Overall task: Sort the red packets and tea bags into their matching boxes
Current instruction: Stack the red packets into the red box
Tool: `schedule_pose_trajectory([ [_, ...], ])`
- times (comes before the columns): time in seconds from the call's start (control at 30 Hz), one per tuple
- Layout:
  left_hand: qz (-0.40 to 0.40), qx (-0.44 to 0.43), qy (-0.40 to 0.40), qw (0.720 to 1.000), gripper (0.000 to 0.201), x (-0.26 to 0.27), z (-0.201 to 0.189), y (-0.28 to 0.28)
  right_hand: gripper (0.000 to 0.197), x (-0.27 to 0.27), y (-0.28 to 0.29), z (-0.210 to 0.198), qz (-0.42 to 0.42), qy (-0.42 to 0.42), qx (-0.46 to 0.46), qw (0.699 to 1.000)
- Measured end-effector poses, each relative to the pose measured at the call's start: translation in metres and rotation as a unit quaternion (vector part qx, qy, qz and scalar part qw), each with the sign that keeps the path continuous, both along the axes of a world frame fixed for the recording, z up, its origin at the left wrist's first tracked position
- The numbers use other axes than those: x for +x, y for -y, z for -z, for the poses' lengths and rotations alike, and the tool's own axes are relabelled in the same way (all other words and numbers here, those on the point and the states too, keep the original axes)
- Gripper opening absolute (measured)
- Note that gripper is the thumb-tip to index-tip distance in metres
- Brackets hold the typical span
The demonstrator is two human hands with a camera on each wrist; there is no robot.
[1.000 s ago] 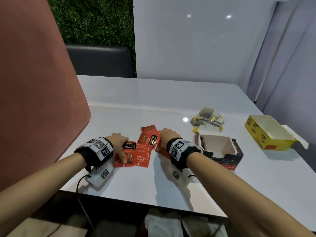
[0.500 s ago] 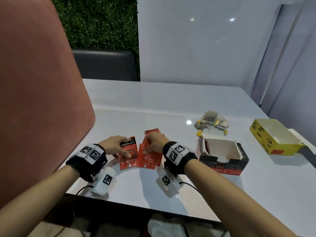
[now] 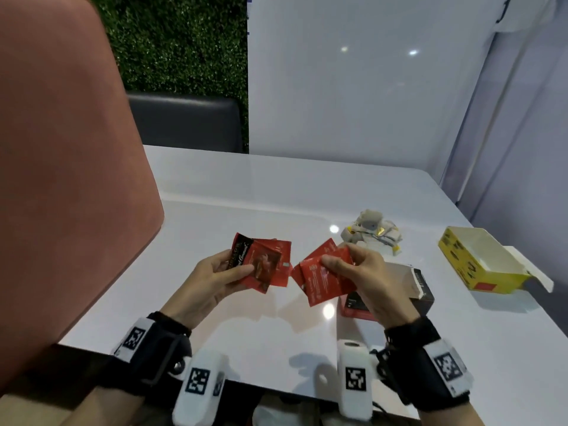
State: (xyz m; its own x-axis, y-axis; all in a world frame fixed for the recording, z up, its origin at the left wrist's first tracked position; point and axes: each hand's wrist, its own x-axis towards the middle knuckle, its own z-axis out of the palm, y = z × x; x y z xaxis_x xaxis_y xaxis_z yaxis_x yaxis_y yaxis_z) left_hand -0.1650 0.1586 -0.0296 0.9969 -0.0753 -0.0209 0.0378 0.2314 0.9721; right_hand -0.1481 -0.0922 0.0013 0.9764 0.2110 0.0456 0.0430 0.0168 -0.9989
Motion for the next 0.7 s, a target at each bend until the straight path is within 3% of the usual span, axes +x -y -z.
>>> schedule_pose_trajectory([
  [0.07,0.0,0.0,0.004,1.0,0.039,-0.006,-0.005,0.01,0.034,-0.007,-0.002,0.001,-0.018,-0.002,0.006,1.0],
  [0.13,0.01,0.012,0.003,1.0,0.034,-0.01,-0.007,0.017,0.025,-0.014,-0.007,0.001,-0.037,0.008,0.007,0.999],
  [0.23,0.018,0.022,-0.001,1.0,0.038,-0.014,-0.008,0.021,0.014,-0.022,-0.015,-0.001,-0.048,0.032,-0.012,0.998],
  [0.47,0.023,0.04,-0.003,0.999,0.055,-0.013,-0.011,0.01,0.022,-0.021,-0.006,0.0,0.058,0.148,-0.085,0.984],
  [0.6,0.0,0.066,-0.016,0.998,0.088,-0.012,-0.01,0.0,0.02,-0.032,0.011,-0.008,0.074,0.303,-0.095,0.945],
  [0.63,0.002,0.085,-0.015,0.996,0.087,-0.012,-0.01,-0.001,0.016,-0.035,0.014,-0.009,0.044,0.352,-0.105,0.929],
  [0.7,0.03,0.133,-0.007,0.991,0.066,-0.011,-0.016,0.001,0.013,-0.039,0.019,-0.01,-0.024,0.451,-0.172,0.876],
])
